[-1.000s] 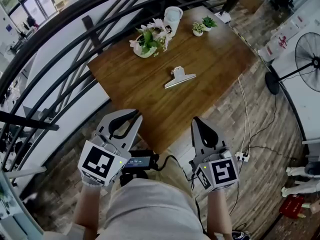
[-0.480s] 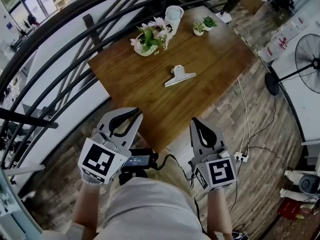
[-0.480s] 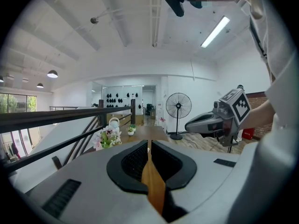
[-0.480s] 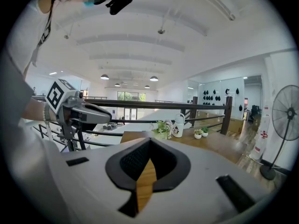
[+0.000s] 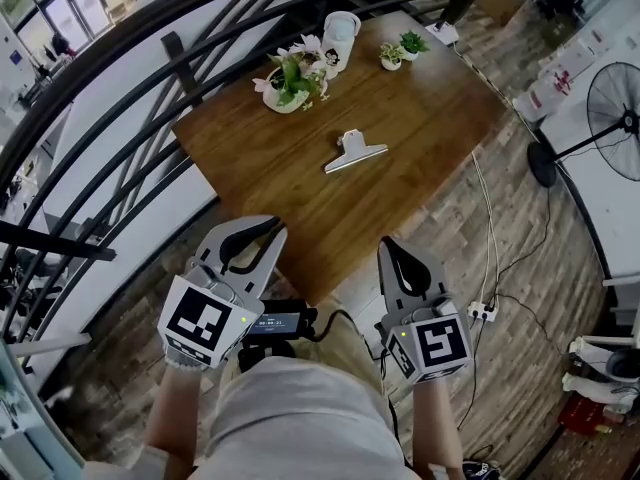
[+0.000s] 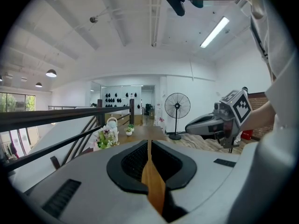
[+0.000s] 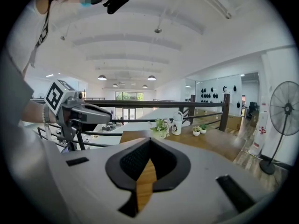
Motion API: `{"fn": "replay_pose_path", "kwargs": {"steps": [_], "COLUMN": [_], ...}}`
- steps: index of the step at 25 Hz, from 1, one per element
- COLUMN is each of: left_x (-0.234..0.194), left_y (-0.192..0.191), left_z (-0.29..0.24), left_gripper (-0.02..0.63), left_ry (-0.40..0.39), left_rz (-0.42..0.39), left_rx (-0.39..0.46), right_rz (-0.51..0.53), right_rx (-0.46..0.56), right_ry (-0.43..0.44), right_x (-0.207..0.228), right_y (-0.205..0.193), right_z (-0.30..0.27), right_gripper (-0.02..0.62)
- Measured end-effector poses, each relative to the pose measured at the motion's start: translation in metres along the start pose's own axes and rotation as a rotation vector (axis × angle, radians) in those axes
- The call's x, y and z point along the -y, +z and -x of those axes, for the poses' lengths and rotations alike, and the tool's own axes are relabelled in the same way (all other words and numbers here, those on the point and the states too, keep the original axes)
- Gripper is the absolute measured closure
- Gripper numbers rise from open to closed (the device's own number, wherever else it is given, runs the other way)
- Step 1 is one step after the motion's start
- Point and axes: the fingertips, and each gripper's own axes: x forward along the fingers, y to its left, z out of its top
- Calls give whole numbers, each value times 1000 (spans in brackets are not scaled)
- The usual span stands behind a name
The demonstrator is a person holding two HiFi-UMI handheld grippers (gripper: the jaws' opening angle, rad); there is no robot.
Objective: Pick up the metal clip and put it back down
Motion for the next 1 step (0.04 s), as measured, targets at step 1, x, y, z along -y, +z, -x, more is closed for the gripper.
{"fn": "replay_pose_path", "kwargs": {"steps": [1], "left_x": [1], "left_y": [1], "left_z": [-1], "left_gripper": [577], "left_ry": [-1], "left_rz": [2], "left_rx": [2], "right_rz": [-6], "right_rx": [0], "right_ry": [-2], "right_x": [1], "right_y": [-1], "right_z": [1], "right_gripper": [592]}}
